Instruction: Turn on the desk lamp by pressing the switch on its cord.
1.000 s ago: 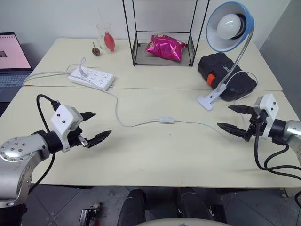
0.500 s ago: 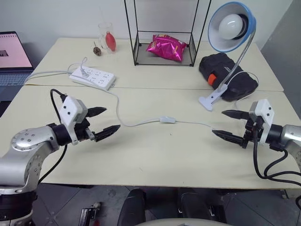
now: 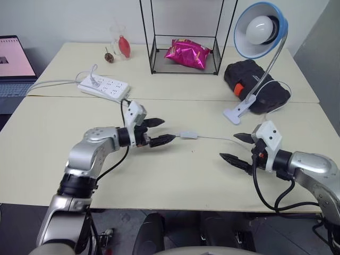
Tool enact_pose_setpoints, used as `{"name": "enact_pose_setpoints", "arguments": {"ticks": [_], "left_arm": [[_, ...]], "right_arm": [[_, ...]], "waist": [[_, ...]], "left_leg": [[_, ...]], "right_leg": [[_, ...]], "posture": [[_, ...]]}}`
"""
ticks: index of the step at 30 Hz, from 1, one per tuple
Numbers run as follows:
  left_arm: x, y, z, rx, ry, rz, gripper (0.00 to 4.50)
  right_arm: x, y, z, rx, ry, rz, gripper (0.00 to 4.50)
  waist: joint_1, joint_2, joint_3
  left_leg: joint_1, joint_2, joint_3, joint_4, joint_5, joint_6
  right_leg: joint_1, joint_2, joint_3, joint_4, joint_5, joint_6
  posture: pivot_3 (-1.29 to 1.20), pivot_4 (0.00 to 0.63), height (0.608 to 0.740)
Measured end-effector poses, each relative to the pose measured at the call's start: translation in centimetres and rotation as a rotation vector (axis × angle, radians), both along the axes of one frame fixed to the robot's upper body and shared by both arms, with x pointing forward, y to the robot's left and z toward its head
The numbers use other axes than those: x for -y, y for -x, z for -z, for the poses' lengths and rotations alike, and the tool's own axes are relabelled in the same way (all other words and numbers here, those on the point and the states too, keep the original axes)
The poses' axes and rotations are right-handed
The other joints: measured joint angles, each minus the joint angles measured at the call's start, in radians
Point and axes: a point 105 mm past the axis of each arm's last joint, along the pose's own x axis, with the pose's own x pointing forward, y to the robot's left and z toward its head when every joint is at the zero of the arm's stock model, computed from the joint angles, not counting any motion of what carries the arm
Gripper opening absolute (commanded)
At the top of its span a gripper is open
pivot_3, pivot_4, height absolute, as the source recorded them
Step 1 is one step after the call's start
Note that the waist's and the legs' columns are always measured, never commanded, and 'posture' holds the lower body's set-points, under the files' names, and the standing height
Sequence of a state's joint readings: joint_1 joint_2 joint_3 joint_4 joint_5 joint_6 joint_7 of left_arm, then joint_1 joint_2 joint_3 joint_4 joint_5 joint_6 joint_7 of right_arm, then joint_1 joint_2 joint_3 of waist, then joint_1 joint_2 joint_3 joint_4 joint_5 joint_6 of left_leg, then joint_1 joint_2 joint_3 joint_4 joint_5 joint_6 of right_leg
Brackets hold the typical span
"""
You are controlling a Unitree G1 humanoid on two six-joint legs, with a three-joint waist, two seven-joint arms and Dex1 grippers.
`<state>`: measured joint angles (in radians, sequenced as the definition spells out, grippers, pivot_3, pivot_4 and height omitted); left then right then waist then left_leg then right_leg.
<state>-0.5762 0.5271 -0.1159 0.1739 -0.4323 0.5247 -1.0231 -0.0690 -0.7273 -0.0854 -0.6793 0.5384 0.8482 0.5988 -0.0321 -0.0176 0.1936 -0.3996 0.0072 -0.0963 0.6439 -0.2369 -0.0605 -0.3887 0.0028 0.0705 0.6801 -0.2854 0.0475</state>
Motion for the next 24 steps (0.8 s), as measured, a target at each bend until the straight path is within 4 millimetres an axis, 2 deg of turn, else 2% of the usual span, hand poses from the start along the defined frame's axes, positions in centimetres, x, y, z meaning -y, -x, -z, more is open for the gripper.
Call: {"name": "enact_pose_setpoints", "arguments": {"ticks": [8,21,24], "left_arm": [[2.2,-2.0,2.1,-0.109,-0.052,0.08,4.48],[3.3,-2.7,3.6,-0.199,-0.091,0.142,4.48],[3.5,-2.7,3.6,-0.198,-0.093,0.15,4.01]], "right_arm": [[-0.9,1.3,0.5,-0.008,0.002,0.013,4.5],[-1.4,2.0,0.4,0.005,0.011,0.017,4.5],[-1.4,2.0,0.4,0.007,0.013,0.014,4.5]], "waist": [[-0.001,0.0,0.0],[0.0,0.0,0.0],[0.0,0.0,0.0]], "left_leg": [[0.0,0.0,0.0,0.001,0.0,0.0],[0.0,0.0,-0.001,0.001,0.0,0.0],[0.0,0.0,-0.001,0.001,0.0,0.0]], "right_leg": [[0.0,0.001,0.0,0.0,0.0,0.0],[0.0,0.002,0.0,0.0,0.0,0.0],[0.0,0.002,0.0,0.0,0.0,0.0]], "posture": [[0.0,0.15,0.74],[0.0,0.15,0.74],[0.0,0.15,0.74]]}}
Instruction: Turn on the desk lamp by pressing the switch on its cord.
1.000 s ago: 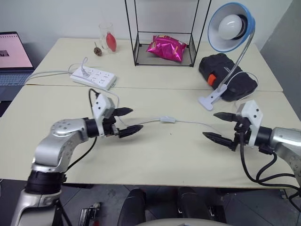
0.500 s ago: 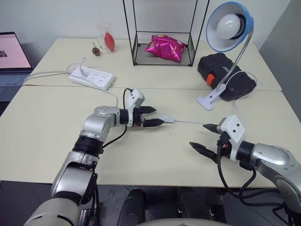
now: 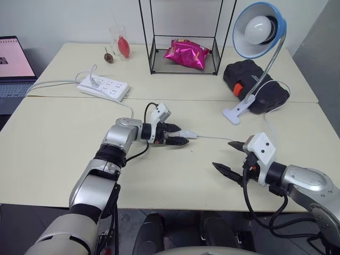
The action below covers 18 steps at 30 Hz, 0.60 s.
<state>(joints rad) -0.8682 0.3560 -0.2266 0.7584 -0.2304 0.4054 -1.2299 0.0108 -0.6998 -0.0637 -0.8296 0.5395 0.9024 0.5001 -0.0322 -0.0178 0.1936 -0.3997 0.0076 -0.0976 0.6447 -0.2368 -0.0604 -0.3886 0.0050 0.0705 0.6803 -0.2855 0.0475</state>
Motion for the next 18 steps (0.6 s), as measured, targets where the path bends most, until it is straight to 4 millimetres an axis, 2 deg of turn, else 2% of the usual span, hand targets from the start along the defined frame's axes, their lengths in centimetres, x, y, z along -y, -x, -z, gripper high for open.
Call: {"name": "enact_pose_setpoints", "arguments": {"ticks": [12,18], "left_arm": [[0.49,0.0,0.52,0.014,-0.007,0.014,1.16],[0.46,0.02,0.52,0.082,-0.024,0.033,1.11]], "right_arm": [[-0.28,-0.18,-0.56,0.01,-0.001,-0.017,4.5],[-0.45,-0.33,-0.89,0.013,-0.01,-0.021,4.5]], "waist": [[0.0,0.0,0.0],[0.0,0.0,0.0]], "left_leg": [[0.0,0.0,0.0,0.0,0.0,0.0],[0.0,0.0,0.0,0.0,0.0,0.0]], "right_leg": [[0.0,0.0,0.0,0.0,0.0,0.0],[0.0,0.0,0.0,0.0,0.0,0.0]], "posture": [[0.0,0.15,0.74],[0.0,0.15,0.74]]}}
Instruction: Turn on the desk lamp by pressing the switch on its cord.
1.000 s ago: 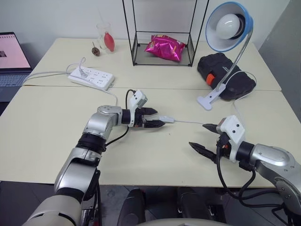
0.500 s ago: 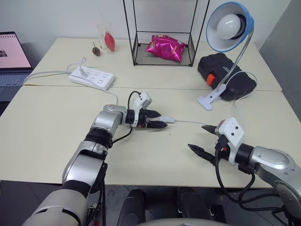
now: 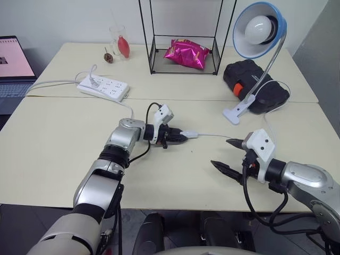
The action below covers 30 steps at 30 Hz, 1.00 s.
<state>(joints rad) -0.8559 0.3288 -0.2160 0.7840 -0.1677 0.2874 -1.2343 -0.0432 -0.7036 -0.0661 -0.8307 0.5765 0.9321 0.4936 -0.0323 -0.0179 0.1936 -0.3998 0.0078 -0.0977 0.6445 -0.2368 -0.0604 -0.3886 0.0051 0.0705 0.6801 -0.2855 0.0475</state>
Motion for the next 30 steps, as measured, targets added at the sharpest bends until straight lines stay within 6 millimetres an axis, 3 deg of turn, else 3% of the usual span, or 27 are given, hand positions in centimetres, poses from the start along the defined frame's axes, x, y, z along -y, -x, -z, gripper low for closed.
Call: {"name": "enact_pose_setpoints", "arguments": {"ticks": [5,12,20,30], "left_arm": [[0.0,0.1,-0.7,0.17,0.016,-0.005,1.11],[0.3,1.6,-3.1,0.463,0.069,-0.028,1.11],[0.5,2.9,-4.9,0.57,0.136,-0.09,1.11],[-0.3,3.7,-5.3,0.541,0.171,-0.152,1.11]], "right_arm": [[-0.1,0.4,0.6,-0.058,-0.12,0.047,4.5],[-2.2,1.0,1.6,-0.176,-0.461,0.148,4.5],[-5.4,-1.4,1.8,-0.361,-0.844,0.221,4.5],[-6.1,-5.1,0.5,-0.458,-1.058,0.279,4.5]], "waist": [[0.001,0.0,0.0],[0.0,0.001,0.0],[-0.001,0.001,-0.001],[-0.003,0.001,-0.001]], "left_leg": [[0.0,0.001,-0.001,0.0,0.0,0.0],[0.001,0.003,-0.001,0.0,0.0,0.0],[0.002,0.003,-0.001,0.0,0.0,0.0],[0.001,0.004,-0.001,-0.001,0.0,0.0]], "right_leg": [[0.0,0.0,0.0,0.0,0.0,0.0],[0.0,0.0,0.001,0.001,0.0,-0.001],[0.0,0.002,0.001,0.001,0.003,-0.003],[-0.001,0.003,0.0,0.0,0.003,-0.004]], "posture": [[0.0,0.15,0.74],[0.0,0.15,0.74],[0.0,0.15,0.74],[0.0,0.15,0.74]]}}
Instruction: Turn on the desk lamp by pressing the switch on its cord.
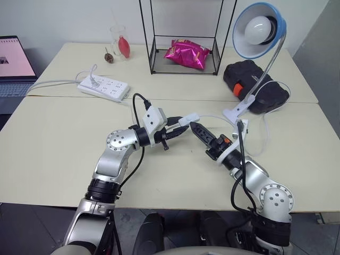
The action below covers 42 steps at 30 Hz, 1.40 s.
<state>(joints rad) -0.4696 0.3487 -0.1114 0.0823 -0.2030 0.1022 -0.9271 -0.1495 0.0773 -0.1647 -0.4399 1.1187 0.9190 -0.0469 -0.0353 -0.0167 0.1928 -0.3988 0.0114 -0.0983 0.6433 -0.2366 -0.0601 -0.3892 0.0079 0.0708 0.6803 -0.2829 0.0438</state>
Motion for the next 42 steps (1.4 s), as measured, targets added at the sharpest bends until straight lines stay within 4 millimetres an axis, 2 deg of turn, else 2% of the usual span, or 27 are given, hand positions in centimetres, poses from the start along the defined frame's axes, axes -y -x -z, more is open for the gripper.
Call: {"name": "enact_pose_setpoints", "arguments": {"ticks": [3,9,23,26,36,41,42], "left_arm": [[0.1,0.2,0.0,-0.019,0.013,0.003,1.11],[0.2,0.7,-0.7,-0.011,0.014,0.012,1.11],[-0.1,0.8,-0.4,-0.026,-0.002,0.005,1.11],[-0.2,0.9,-0.3,-0.027,-0.002,0.005,1.11],[0.0,1.1,-0.6,-0.016,-0.003,0.011,1.11],[-0.1,1.1,-0.5,-0.02,0.0,0.007,1.11],[-0.1,1.1,-0.5,-0.021,0.005,0.007,1.1]], "right_arm": [[0.0,-0.7,0.4,-0.029,-0.012,0.013,4.5],[-0.3,-1.6,-0.2,-0.034,-0.067,0.015,4.5],[-1.6,-1.6,-0.6,-0.041,-0.126,-0.035,4.5],[-1.9,-1.5,-0.7,-0.04,-0.129,-0.049,4.06],[-2.3,-1.5,-0.4,-0.058,-0.142,-0.066,1.66],[-2.5,-1.4,-0.6,-0.059,-0.16,-0.078,0.61],[-2.5,-1.4,-0.6,-0.057,-0.164,-0.08,0.55]], "waist": [[-0.003,0.0,0.0],[-0.009,0.0,0.0],[-0.012,0.0,0.0],[-0.012,0.0,0.0],[-0.012,0.0,0.0],[-0.013,0.0,0.0],[-0.013,0.001,0.0]], "left_leg": [[0.0,0.0,0.001,0.0,0.0,0.0],[0.0,0.001,0.0,0.0,0.0,0.0],[0.0,0.001,0.0,-0.001,0.0,0.0],[0.0,0.001,0.0,-0.001,0.0,0.0],[0.0,0.001,0.0,-0.001,0.0,0.0],[0.0,0.001,0.0,-0.002,0.0,0.0],[-0.001,0.001,0.0,-0.002,0.0,0.0]], "right_leg": [[0.0,0.0,0.0,0.0,0.0,0.0],[0.0,0.001,0.0,0.0,0.0,0.0],[-0.001,0.001,0.0,0.0,0.0,0.0],[-0.001,0.001,0.0,0.0,0.0,-0.001],[-0.001,0.001,0.001,0.0,-0.001,-0.001],[-0.001,0.001,0.001,-0.001,-0.001,-0.001],[-0.001,0.001,0.001,-0.001,-0.001,-0.001]], "posture": [[0.0,0.15,0.74],[0.0,0.15,0.74],[0.0,0.15,0.74],[0.0,0.15,0.74],[0.0,0.15,0.74],[0.0,0.15,0.74],[0.0,0.15,0.74]]}}
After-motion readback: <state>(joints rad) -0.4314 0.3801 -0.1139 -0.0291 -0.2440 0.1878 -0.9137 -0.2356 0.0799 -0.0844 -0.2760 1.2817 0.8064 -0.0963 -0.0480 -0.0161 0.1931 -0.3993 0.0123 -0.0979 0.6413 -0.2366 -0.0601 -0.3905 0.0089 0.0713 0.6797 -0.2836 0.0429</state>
